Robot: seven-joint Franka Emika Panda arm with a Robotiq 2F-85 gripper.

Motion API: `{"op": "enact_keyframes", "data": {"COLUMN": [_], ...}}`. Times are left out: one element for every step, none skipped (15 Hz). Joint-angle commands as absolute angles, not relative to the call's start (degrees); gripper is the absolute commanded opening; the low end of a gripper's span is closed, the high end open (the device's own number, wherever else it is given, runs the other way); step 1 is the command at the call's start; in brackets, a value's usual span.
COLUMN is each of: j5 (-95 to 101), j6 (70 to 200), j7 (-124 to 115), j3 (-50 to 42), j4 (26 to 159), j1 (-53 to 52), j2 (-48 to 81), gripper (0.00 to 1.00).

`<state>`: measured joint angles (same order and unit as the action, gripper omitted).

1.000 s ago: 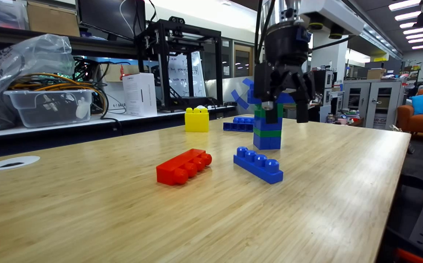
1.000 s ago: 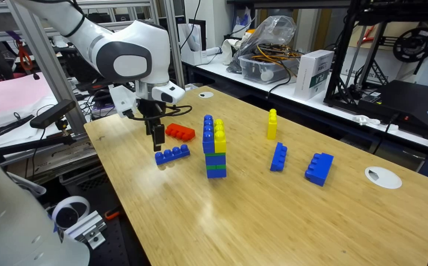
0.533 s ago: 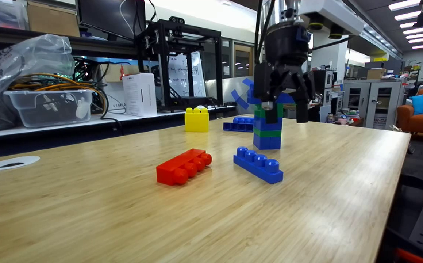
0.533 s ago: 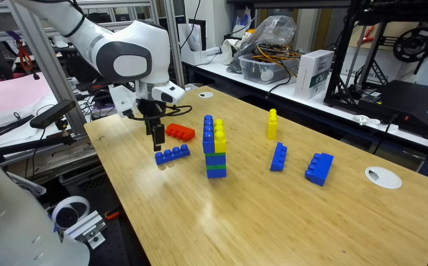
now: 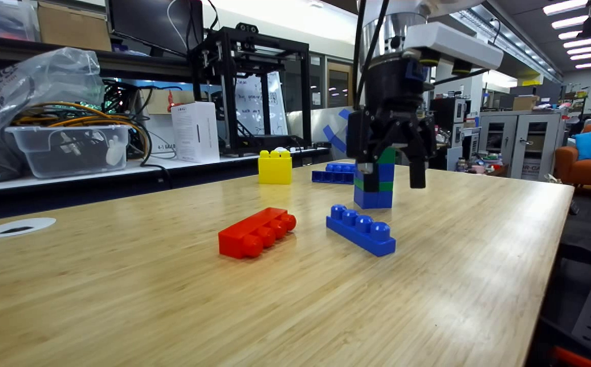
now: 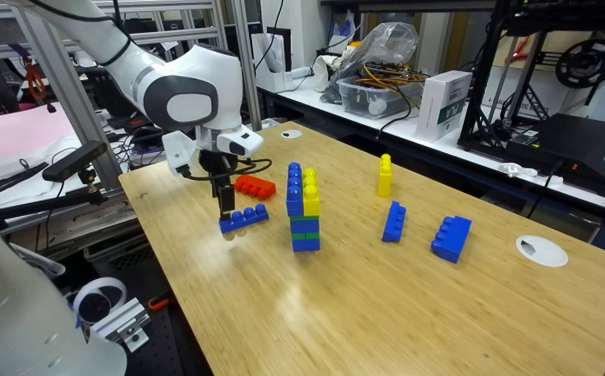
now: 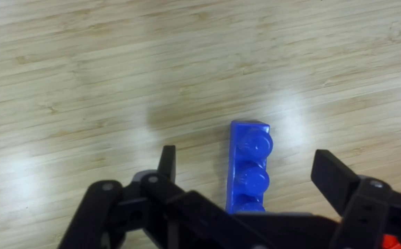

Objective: Put the long blue block on the built tower

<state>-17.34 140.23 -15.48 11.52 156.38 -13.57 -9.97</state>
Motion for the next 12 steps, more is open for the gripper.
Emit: {"op": "enact_keyframes", "data": {"j5": [-18.54,-18.31,-18.20,-18.19,-17.87,-17.62,-17.33,-16.89,-16.75,-16.28,-16.03,-15.64], "j6": [144.55,145.58,146.48,147.35,148.21,148.92,149.48,150.11,150.62,151.13,151.40,151.92], "j7": [-18.00,-19.06,-19.93,-20.71,-21.79,-22.74,-23.60,-24.73,-25.32,-26.47,-27.02,-28.00], "j3": [12.72,13.10,13.49,13.88,14.28,14.67,14.97,15.26,15.41,15.58,15.60,15.69], "j4": [156.05,156.03,155.99,155.87,155.84,155.64,155.50,155.39,155.24,155.12,155.04,154.95], "j1": [-13.74,-13.86,-13.99,-14.19,-14.36,-14.60,-14.76,-14.97,-15.20,-15.46,-15.58,-15.81], "j2": [-5.94,-4.84,-3.83,-2.82,-1.88,-0.96,-0.15,0.62,1.26,1.90,2.21,2.74], "gripper": [1.00,1.00,1.00,1.00,1.00,1.00,1.00,1.00,1.00,1.00,1.00,1.00]}}
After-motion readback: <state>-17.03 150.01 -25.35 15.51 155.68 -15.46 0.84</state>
